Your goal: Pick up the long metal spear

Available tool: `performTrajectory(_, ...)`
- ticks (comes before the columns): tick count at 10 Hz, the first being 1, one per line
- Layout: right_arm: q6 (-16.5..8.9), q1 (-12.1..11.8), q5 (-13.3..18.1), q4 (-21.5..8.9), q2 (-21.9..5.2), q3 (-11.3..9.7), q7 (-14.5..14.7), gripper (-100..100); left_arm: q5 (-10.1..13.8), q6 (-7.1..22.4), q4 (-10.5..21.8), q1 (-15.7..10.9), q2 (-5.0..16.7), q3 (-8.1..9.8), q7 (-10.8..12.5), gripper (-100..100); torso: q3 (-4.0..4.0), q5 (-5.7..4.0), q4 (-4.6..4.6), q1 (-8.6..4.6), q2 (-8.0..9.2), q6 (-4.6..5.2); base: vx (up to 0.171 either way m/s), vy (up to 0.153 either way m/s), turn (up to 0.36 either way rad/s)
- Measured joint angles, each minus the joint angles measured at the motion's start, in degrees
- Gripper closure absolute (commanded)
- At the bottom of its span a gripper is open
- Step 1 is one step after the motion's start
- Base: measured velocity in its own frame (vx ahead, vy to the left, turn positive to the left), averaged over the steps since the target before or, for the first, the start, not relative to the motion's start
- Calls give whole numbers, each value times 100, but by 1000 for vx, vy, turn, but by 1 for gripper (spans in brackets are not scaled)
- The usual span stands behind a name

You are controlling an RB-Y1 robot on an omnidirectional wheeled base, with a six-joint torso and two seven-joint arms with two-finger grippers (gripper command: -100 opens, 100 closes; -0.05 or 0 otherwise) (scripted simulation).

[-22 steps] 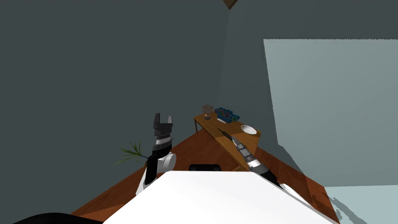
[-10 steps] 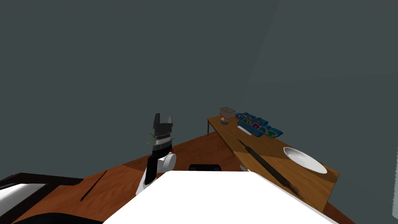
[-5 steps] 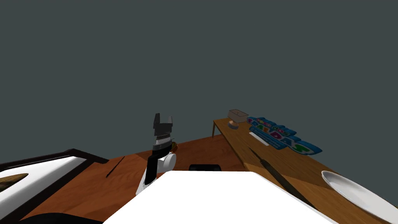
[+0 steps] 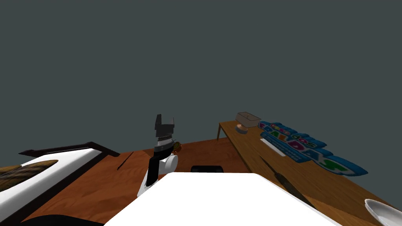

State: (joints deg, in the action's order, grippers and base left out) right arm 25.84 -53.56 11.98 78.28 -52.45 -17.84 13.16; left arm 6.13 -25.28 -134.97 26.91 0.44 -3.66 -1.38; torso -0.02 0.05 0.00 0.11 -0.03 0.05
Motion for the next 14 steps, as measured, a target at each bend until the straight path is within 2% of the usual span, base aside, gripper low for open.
performTrajectory(1, 8, 23, 18, -190, -45, -48, 32, -100, 0, 0, 0, 1, 0, 0, 0, 0, -3, -1, -1, -1, -4, 3, 88, -3, 246)
performTrajectory(2, 39, -127, 18, -315, -188, -51, 67, -100, 0, 0, 0, 0, 0, 0, 0, 0, -7, 1, -3, 0, -11, 0, 66, -13, 103)
performTrajectory(5, -92, -23, 99, -777, -323, -287, 110, -100, 0, 0, 0, 1, 0, 1, 0, 0, -4, -2, -1, -4, -6, 4, 66, -20, 169)
performTrajectory(6, -131, -64, 115, -895, -417, -351, 123, -100, 0, 0, 0, 1, 0, 1, 0, 0, -5, -1, -2, -5, -7, 1, 66, -27, 113)
performTrajectory(8, 12, -105, 148, -1391, -457, -415, 236, -100, 0, 0, 0, 1, 0, 1, 0, 0, -5, -2, -2, -8, -8, 2, 85, -48, 252)
performTrajectory(9, 5, -186, 178, -1608, -453, -469, 349, -100, 0, 0, 0, 0, 1, 1, 0, 0, -8, -4, -3, -17, -14, -1, 109, -80, 297)
performTrajectory(12, -39, -68, 258, -2326, -544, -809, 449, -100, 0, 0, 0, 1, 1, 1, 0, 0, -14, -7, -5, -27, -23, 2, 96, -91, 193)
performTrajectory(13, -118, -165, 257, -2345, -531, -847, 523, -100, 0, 0, 0, 1, 1, 1, 0, 0, -9, -7, -3, -26, -13, 4, 33, -67, 57)
performTrajectory(14, -117, -164, 261, -2446, -504, -871, 576, -100, 0, 0, 0, 1, 1, 1, 0, 0, -1, -6, 0, -16, -1, 7, 24, -57, 77)
